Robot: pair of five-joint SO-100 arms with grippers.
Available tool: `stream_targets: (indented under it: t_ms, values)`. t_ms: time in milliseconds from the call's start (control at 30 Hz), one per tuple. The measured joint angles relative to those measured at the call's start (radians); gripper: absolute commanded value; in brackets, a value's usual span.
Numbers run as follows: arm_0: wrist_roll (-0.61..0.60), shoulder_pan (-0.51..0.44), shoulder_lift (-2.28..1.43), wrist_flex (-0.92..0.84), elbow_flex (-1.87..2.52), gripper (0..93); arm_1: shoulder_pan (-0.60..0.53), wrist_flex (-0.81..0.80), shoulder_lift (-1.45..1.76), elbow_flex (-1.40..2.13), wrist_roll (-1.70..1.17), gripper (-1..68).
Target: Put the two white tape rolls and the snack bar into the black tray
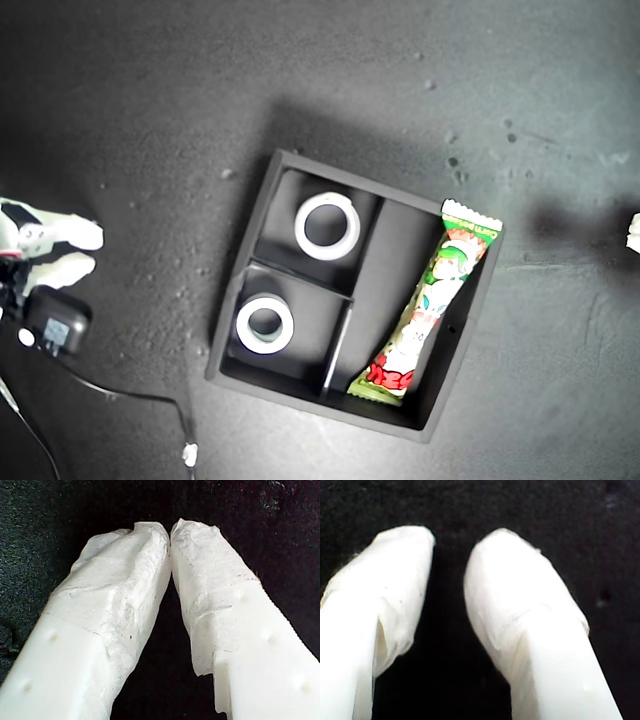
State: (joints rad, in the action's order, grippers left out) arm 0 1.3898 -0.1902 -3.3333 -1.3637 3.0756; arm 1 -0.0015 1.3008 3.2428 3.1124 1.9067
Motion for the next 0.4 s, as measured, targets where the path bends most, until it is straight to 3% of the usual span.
stream_targets:
  t_ms: [400]
  values:
    - [-0.020,0.000,0.000,0.000,0.000,5.2,0.000,0.000,0.000,0.000,0.000,0.0]
